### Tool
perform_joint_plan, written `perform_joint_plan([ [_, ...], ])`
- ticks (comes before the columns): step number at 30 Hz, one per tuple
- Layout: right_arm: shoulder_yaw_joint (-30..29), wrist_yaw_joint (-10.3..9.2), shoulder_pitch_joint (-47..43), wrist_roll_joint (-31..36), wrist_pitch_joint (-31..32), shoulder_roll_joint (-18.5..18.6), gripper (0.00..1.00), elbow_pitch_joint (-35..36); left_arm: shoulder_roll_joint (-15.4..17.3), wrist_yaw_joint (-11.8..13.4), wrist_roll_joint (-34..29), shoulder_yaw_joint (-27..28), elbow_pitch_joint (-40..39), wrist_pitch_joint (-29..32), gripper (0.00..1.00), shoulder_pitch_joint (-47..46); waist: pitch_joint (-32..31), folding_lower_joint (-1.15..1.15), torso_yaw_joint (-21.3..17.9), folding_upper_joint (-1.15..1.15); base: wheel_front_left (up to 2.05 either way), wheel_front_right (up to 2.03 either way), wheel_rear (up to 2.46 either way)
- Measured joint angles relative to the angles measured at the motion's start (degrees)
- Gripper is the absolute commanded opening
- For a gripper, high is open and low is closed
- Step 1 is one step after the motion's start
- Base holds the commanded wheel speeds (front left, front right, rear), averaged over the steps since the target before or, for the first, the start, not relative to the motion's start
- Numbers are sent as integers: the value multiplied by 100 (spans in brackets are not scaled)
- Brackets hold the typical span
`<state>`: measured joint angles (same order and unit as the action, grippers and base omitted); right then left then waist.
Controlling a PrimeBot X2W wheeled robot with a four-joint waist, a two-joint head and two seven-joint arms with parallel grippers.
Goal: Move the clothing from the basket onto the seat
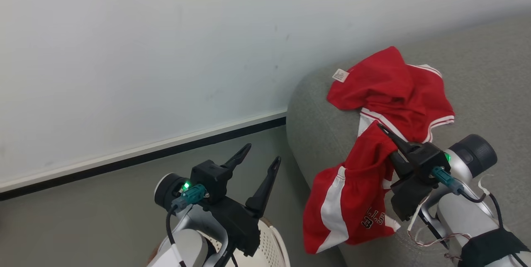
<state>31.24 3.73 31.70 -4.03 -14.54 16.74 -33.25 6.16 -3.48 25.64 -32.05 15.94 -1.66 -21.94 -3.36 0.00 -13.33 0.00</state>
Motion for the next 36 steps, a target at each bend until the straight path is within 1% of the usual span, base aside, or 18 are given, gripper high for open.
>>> perform_joint_plan([
  [5, -116, -122, -219, -2, 0, 214, 0, 442, -93, -5, 1, -140, -68, -53, 100, 50, -19, 0, -388, 0, 0, 0, 0],
  [9, -140, -126, -227, -8, 0, 267, 0, 794, -136, 3, 1, -188, -158, -102, 100, 121, -12, 0, -705, 0, 0, 0, 0],
  [11, -111, -118, -218, -8, 0, 255, 0, 939, -136, 29, 1, -189, -178, -103, 100, 131, 2, 0, -861, 0, 0, 0, 0],
  [16, -46, -10, 99, -10, 1, 177, 0, 1125, -136, 146, -3, -186, -298, -154, 100, 151, 79, 0, -1248, 0, 0, 0, 0],
  [18, -76, 34, 242, -32, 20, 220, 0, 1178, -147, 148, -16, -227, -342, -151, 100, 151, 139, 0, -1378, 0, 0, 0, 0],
  [20, -129, 37, 380, -49, 73, 293, 0, 1194, -185, 157, -48, -274, -392, -142, 100, 147, 238, 0, -1461, 0, 0, 0, 0],
  [24, -249, 85, 814, -53, 224, 333, 0, 1240, -186, 204, -107, -314, -497, -94, 100, 101, 480, 0, -1543, 0, 0, 0, 0],
  [28, -546, 121, 1485, -180, 370, 436, 0, 1177, -179, 247, -160, -308, -617, -94, 100, -36, 772, 0, -1515, 0, 0, 0, 0],
  [32, -811, 134, 2106, -291, 554, 621, 0, 1024, -115, 248, -246, -296, -780, -94, 100, -172, 1075, 1, -1392, 0, 0, 0, 0],
  [33, -905, 141, 2364, -309, 646, 678, 0, 894, -59, 248, -264, -288, -860, -94, 100, -238, 1221, 1, -1308, 0, 0, 0, 0],
  [36, -1070, 159, 2775, -311, 794, 829, 0, 656, 26, 246, -407, -289, -995, -85, 100, -318, 1437, 1, -1163, 0, 0, 0, 0],
])
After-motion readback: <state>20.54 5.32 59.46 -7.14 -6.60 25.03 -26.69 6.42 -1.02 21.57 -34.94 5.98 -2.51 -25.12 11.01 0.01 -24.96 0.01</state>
